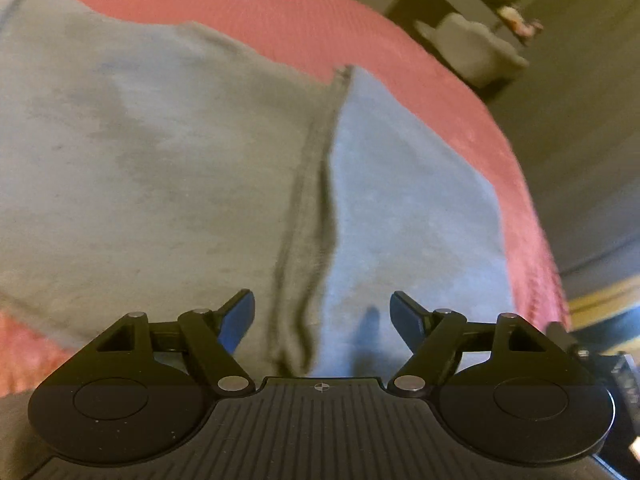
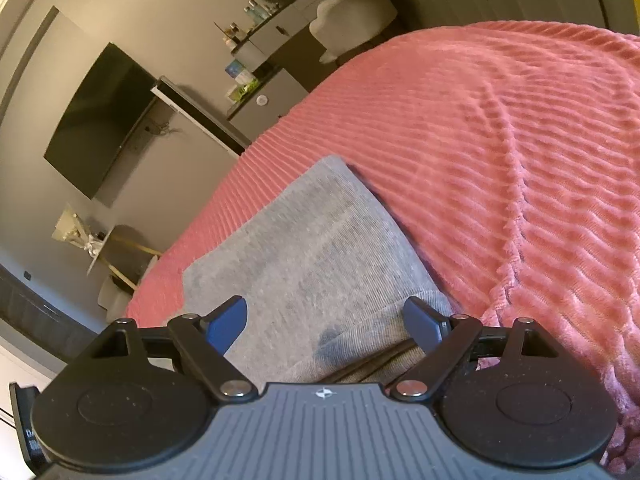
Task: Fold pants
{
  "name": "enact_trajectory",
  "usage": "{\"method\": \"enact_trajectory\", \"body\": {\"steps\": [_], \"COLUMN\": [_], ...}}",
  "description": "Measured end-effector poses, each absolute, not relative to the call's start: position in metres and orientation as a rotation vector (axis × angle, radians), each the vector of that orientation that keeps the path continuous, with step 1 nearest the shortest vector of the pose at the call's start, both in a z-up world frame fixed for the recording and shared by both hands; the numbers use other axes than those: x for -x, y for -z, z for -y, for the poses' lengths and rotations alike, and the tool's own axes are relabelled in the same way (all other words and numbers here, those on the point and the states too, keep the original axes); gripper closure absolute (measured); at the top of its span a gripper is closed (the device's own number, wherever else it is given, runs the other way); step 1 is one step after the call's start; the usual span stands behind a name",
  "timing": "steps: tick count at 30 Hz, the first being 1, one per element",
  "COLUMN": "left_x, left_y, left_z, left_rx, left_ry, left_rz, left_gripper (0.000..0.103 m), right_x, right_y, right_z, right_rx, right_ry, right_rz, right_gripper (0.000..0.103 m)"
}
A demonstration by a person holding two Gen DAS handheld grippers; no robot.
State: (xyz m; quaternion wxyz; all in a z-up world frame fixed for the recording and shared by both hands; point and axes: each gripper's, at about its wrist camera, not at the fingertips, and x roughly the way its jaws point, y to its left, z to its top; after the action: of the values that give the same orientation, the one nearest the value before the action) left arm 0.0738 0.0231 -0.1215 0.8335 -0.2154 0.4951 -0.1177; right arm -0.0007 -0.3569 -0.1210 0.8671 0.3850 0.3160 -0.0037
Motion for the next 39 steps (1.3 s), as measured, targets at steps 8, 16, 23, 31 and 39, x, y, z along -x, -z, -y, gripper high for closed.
{"method": "enact_trajectory", "body": {"steps": [8,16,23,31,39], "left_x": [-0.095,-0.11,-0.096,-0.081,-0.079], "left_y": [0.125,0.133,0.121,0.11,0.109], "left_z": [-0.012,-0.019,-0.025,-0.039,-0.041], "left_rx": [0.367,0.443,0.484,0.542,0.546], "left_ry": [0.252,0.274,0.295,0.27,0.284], "left_rz": [-1.07,-1.07,-0.982,-0.945,-0.948], "left_gripper": [0.028,0.081,0.084,0.088,0.089], "right_x": [-0.001,-0.002,0.004,-0.003,-0.021], "right_y": [0.124,0.124,0.123,0.141,0.153], "right_z": [0.354,0.352,0.358,0.343,0.336], "right_rx": [-0.786,-0.766,-0.879,-1.106,-1.11], "right_ry": [0.008,0.015,-0.023,-0.163,-0.119], "right_rz": [-0.671,-0.677,-0.699,-0.743,-0.706], "right_gripper": [0.017,0.017,0.017,0.017,0.017]}}
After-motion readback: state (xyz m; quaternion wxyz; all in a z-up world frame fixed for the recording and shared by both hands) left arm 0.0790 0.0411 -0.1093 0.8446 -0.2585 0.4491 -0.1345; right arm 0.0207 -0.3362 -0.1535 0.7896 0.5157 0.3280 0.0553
